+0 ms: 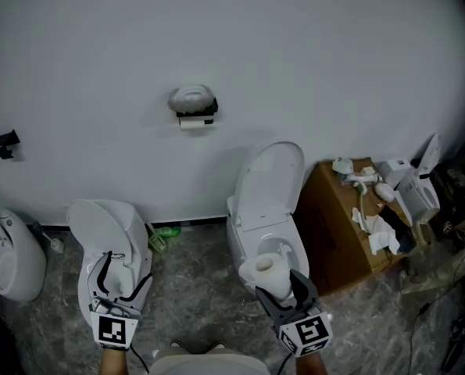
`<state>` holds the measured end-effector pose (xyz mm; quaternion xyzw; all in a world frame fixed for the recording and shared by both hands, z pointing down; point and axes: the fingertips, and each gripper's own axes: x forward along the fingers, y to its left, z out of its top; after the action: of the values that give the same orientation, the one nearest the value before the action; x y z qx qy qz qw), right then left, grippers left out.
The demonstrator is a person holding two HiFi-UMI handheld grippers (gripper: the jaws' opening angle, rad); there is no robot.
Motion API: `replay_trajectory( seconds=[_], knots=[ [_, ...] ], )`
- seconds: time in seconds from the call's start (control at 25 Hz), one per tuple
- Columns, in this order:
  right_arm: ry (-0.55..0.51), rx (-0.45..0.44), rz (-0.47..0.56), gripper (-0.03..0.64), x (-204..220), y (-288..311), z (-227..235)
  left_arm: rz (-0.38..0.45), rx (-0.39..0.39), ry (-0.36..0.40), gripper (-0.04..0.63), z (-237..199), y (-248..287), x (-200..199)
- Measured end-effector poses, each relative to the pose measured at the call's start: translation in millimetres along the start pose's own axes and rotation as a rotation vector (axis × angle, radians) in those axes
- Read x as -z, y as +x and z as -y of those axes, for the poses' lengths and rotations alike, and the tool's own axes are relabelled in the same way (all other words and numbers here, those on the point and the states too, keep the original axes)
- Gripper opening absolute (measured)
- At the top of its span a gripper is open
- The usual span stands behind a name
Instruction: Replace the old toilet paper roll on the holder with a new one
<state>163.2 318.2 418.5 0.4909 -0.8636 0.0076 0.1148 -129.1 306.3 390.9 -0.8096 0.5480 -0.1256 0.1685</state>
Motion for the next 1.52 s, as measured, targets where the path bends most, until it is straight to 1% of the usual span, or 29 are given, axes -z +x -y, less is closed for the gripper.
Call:
replay_trajectory(
  seconds=[0.08, 0.32, 0.44, 0.52, 0.64, 0.68, 0.84, 0.96, 1.0, 1.12, 1.16, 1.24, 1.28, 1.36, 1.52],
  knots=[
    [0.012, -0.006, -0.002, 0.316, 4.6, 0.2, 6.7, -0.014, -0.012, -0.016, 0.385, 2.1, 2.4, -1.6],
    [-0.003, -0.036, 0.011, 0.316, 0.9, 14.4, 16.9, -0.033, -0.009, 0.068, 0.385, 3.7, 14.7, -4.6],
    [0.001, -0.046, 0.007, 0.316, 3.7, 26.2, 17.8, -0.042, -0.004, 0.079, 0.385, 3.5, 24.9, 4.6],
    [0.008, -0.045, -0.007, 0.316, 8.9, 38.3, 18.7, -0.049, 0.005, 0.070, 0.385, 1.8, 35.5, 15.1],
    [0.019, -0.036, -0.032, 0.316, 14.4, 61.2, 22.6, -0.068, 0.020, 0.013, 0.385, -5.5, 59.6, 36.3],
    [0.022, -0.032, -0.038, 0.316, 14.9, 71.1, 25.4, -0.067, 0.025, 0.006, 0.385, -10.6, 70.7, 41.8],
    [0.025, 0.000, -0.061, 0.316, 12.3, 125.6, 40.5, -0.034, 0.042, 0.020, 0.385, -42.3, 122.6, 54.7],
    [0.000, 0.022, -0.068, 0.316, -9.2, 180.1, 49.3, 0.007, 0.061, 0.027, 0.385, -76.6, 163.9, 61.7],
    [-0.005, 0.028, -0.071, 0.316, -17.7, 197.8, 50.7, 0.010, 0.068, 0.006, 0.385, -88.4, 176.3, 67.1],
    [-0.036, 0.042, -0.083, 0.316, -40.5, 249.7, 56.6, 0.010, 0.067, -0.124, 0.385, -122.7, 213.5, 87.1],
    [-0.046, 0.047, -0.083, 0.316, -48.6, 264.9, 58.3, 0.018, 0.069, -0.147, 0.385, -132.1, 224.9, 91.6],
    [-0.051, 0.064, -0.081, 0.316, -63.0, 288.4, 61.0, 0.023, 0.085, -0.167, 0.385, -145.2, 244.5, 99.9],
    [-0.051, 0.074, -0.083, 0.316, -68.0, 297.8, 62.5, 0.021, 0.098, -0.163, 0.385, -149.9, 254.1, 103.7],
    [-0.050, 0.088, -0.092, 0.316, -72.3, 313.3, 66.5, 0.030, 0.127, -0.127, 0.385, -156.8, 274.0, 107.7],
    [-0.027, 0.105, -0.109, 0.316, -67.1, 336.0, 82.6, 0.054, 0.165, -0.087, 0.385, -160.6, 309.7, 105.9]
  ],
)
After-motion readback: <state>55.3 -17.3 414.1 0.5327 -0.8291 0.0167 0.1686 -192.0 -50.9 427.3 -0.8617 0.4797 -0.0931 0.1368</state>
